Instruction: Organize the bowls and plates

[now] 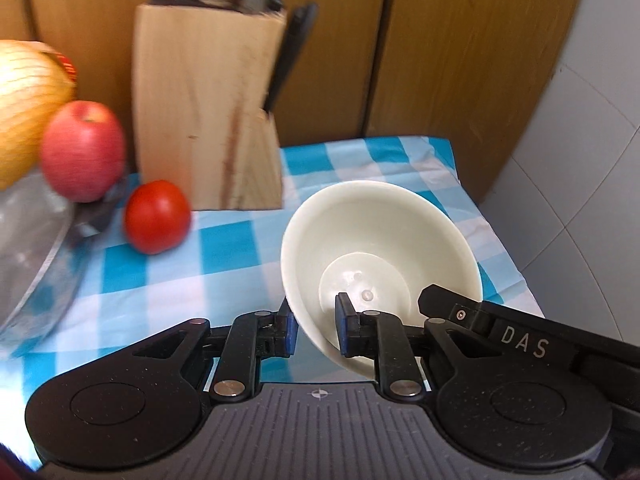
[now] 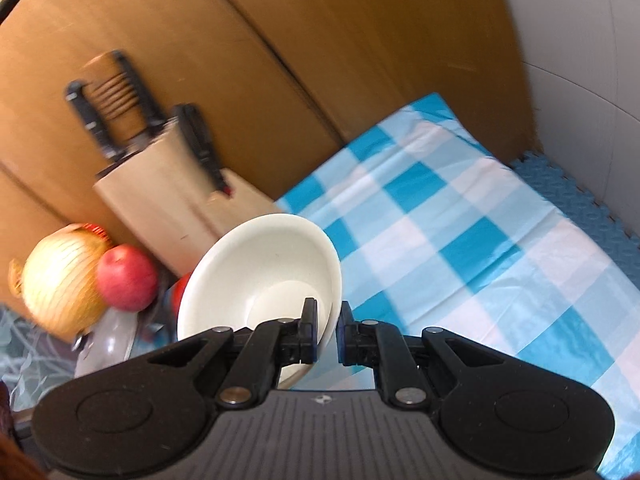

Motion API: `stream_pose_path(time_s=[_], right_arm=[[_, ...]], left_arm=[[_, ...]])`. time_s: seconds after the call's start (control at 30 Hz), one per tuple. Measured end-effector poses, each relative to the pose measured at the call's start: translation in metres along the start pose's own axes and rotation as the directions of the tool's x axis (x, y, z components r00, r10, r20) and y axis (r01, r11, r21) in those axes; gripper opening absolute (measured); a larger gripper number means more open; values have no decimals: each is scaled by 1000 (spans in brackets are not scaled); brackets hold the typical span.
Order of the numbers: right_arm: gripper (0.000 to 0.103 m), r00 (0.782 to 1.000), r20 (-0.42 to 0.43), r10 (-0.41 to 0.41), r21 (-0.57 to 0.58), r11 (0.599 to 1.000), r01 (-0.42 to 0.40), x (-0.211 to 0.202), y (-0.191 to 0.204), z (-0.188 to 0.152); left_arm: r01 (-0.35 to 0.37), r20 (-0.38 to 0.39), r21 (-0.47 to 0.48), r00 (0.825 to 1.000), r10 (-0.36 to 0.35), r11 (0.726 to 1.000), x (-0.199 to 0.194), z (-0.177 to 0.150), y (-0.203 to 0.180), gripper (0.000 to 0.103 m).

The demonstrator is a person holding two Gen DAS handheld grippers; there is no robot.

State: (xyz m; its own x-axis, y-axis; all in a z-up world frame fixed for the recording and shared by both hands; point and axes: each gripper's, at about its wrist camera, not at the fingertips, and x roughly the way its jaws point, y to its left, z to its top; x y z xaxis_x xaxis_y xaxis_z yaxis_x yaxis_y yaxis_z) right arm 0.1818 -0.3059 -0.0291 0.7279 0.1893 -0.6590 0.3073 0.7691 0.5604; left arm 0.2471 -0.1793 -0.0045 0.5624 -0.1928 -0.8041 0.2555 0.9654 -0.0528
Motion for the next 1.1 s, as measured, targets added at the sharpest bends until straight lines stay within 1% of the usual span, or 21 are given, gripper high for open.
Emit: stream_pose_path(time_s=[0.3,0.5,0.77,1.1], right_arm=[[12,998,-2,64,-80,995,-64,-30,40,-29],[12,996,-1,94,-126,988,-94,-45,62,-53],[12,995,-5,96,-169,981,-95,-59,76,-82],[12,996,-17,91,-180,979,-92,-67,78,-99]], left_arm=[[-24,61,-10,998,25,1000,-55,-21,26,31],[-35,98,-29,994,38,999,-86,-40,47,31],[-27,103,-49,994,32,998,-104,-66,67,31],[-15,102,-59,995,21,998,-115,-84,75,32]])
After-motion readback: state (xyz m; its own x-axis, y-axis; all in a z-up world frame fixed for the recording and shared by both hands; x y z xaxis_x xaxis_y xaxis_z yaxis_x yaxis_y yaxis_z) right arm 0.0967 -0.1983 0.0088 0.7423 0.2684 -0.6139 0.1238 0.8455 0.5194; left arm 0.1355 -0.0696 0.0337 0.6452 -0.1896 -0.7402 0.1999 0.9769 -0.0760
